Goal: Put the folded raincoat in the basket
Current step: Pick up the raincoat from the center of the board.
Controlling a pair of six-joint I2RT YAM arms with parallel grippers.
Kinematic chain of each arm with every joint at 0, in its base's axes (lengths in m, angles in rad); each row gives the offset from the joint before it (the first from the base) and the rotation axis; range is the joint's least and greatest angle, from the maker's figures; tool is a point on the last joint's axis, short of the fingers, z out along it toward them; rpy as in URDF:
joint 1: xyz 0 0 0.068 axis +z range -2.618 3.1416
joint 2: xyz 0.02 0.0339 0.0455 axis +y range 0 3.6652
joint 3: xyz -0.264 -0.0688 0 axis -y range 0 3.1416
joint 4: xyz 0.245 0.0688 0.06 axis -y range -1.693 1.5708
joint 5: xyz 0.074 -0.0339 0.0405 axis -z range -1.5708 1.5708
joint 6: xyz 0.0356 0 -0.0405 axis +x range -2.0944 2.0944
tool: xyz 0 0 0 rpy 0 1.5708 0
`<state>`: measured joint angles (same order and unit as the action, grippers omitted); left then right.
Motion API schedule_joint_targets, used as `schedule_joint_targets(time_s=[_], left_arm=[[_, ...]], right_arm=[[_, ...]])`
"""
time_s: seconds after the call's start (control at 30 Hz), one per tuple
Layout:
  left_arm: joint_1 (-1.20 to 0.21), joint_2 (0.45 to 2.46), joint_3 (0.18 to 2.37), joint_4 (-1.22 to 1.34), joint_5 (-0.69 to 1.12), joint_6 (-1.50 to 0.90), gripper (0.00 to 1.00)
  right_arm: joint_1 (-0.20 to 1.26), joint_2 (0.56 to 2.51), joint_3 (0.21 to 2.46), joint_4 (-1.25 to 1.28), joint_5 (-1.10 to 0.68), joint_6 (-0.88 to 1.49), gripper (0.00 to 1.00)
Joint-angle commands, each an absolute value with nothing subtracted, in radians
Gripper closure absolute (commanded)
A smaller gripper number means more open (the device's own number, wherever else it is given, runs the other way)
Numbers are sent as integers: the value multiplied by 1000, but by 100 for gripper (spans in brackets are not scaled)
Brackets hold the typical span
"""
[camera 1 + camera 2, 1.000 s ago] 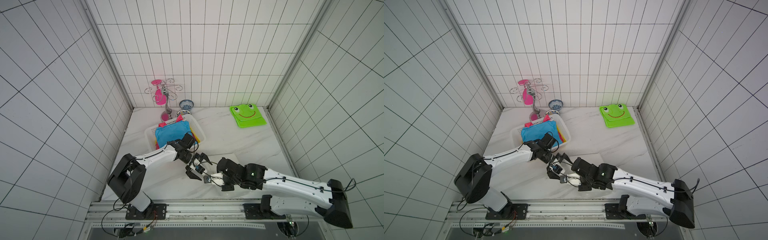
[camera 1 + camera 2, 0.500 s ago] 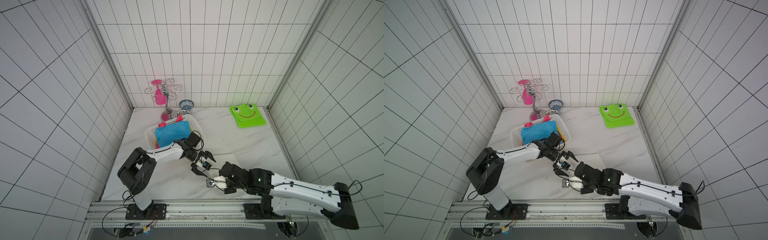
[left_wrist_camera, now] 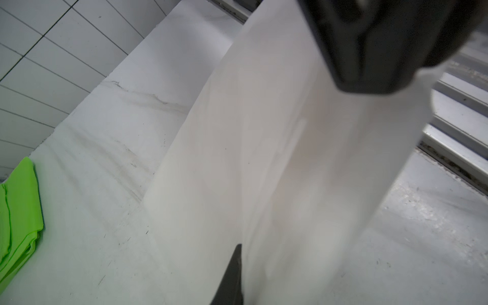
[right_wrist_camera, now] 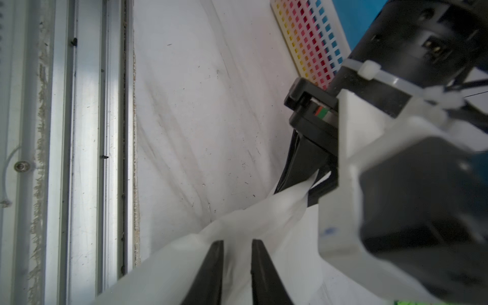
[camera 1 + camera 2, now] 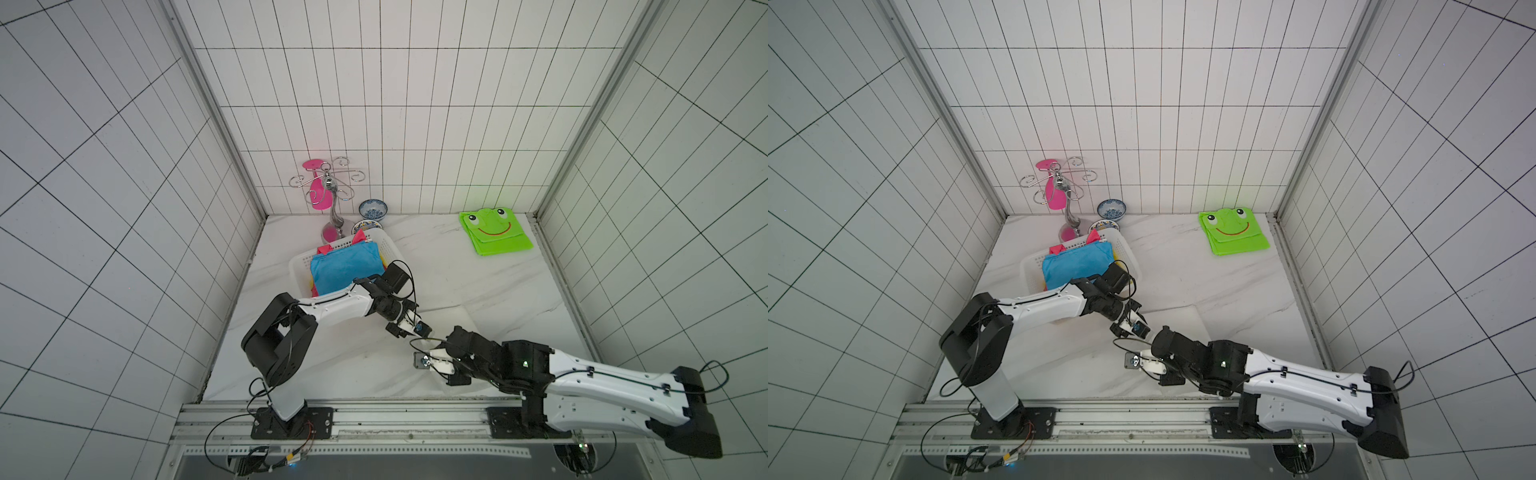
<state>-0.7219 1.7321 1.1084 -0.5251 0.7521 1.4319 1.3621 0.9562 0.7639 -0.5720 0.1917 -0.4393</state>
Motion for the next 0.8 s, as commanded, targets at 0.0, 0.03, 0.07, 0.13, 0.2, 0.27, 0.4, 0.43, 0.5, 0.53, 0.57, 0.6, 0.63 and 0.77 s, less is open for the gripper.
schedule_joint_targets(time_s=[0.0, 0.03, 0.07, 0.13, 0.2, 0.27, 0.4, 0.43, 0.5, 0.53, 0.57, 0.6, 0.63, 0.77], left_arm=[[-688, 1666, 1115, -491, 736, 1309, 90], [-681, 1654, 1122, -493, 730, 1276, 90], [-673, 1639, 1129, -499, 719, 1239, 92], [-666, 1612, 1142, -519, 698, 1189, 94], [-668, 1586, 1141, -515, 678, 1134, 95], [-670, 1569, 1131, -489, 673, 1075, 94], [-674, 1557, 1125, -437, 658, 941, 94], [-678, 1556, 1131, -437, 645, 921, 94], [-682, 1554, 1150, -445, 625, 875, 94], [-683, 1554, 1158, -452, 621, 862, 94], [-683, 1552, 1167, -459, 619, 851, 94], [-685, 1553, 1175, -467, 617, 840, 94], [-684, 1554, 1183, -474, 615, 827, 94], [-684, 1555, 1225, -526, 623, 788, 95]], right_arm=[[1370, 920, 751, -541, 303, -288, 44], [1370, 913, 758, -541, 329, -248, 36], [1369, 902, 768, -546, 367, -190, 28], [1367, 880, 794, -561, 430, -91, 23], [1367, 862, 828, -600, 519, 34, 17], [1367, 851, 863, -650, 623, 225, 8], [1362, 840, 908, -703, 580, 367, 6], [1358, 845, 920, -721, 582, 389, 6], [1351, 868, 955, -789, 596, 436, 4], [1347, 882, 969, -812, 589, 442, 3], [1340, 899, 984, -836, 577, 440, 3], [1331, 914, 998, -853, 568, 436, 3], [1323, 928, 1007, -868, 560, 429, 3], [1280, 987, 1028, -887, 497, 352, 1]])
